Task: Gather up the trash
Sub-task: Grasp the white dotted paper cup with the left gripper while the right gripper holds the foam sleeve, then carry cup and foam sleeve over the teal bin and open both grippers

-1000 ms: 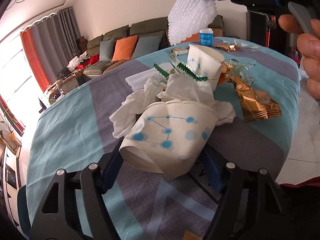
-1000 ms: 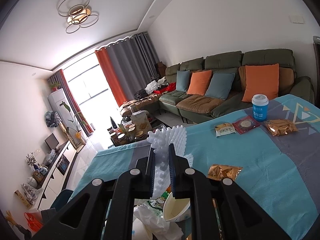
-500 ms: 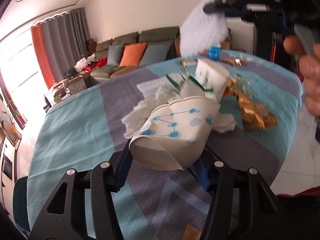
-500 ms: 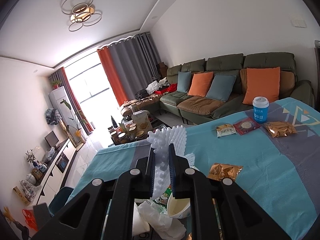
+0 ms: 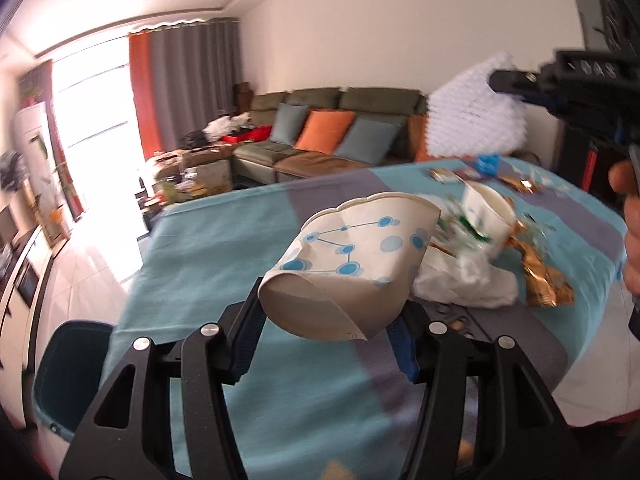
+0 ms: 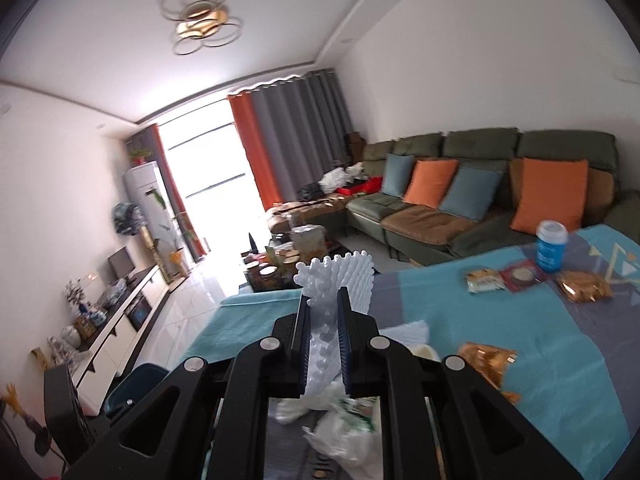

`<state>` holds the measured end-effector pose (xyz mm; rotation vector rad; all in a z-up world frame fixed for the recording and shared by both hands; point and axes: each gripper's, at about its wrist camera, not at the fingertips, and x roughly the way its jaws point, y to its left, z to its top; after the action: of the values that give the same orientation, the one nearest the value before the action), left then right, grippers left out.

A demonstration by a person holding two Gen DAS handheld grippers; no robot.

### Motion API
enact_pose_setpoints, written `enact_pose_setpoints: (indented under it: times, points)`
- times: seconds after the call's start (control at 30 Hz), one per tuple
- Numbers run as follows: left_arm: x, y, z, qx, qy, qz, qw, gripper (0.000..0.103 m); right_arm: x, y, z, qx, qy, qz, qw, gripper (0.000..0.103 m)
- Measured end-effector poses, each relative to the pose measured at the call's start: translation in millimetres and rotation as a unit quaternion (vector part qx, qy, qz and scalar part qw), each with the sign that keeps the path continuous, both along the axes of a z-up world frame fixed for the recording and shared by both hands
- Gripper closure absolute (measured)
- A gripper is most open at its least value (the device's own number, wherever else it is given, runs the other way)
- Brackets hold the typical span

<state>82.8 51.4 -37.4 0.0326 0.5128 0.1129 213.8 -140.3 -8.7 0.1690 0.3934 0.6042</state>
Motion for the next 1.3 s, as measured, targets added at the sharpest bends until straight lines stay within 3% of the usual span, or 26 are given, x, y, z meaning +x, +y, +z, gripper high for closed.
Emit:
enact_pose_setpoints:
  times: [0.3, 0.63, 0.8, 1.07, 1.3]
  points:
    - [-41, 66, 16, 0.008, -0.027, 0.098, 0.9948, 0.048, -8, 71, 11, -0.012, -0.022, 0.113, 0.993, 0.092]
    - [-107, 160, 28, 0.02, -0.04, 0.217, 0.9751, 0.048, -27, 159, 14, -0.029, -0.022, 0.24, 0.97, 0.092]
    - [-141, 194, 35, 0.023, -0.043, 0.257, 0.9651, 0.048, -35, 201, 12, -0.04, -0.004, 0.295, 0.955, 0.092]
    - [-191, 247, 30, -0.007, -0.032, 0.303, 0.9526, 0.048, -58, 281, -5, -0.076, 0.044, 0.366, 0.926, 0.092]
    - [-184, 282, 1, -0.052, -0.006, 0.321, 0.9455, 0.048, -61, 338, -36, -0.11, 0.108, 0.4, 0.904, 0.092]
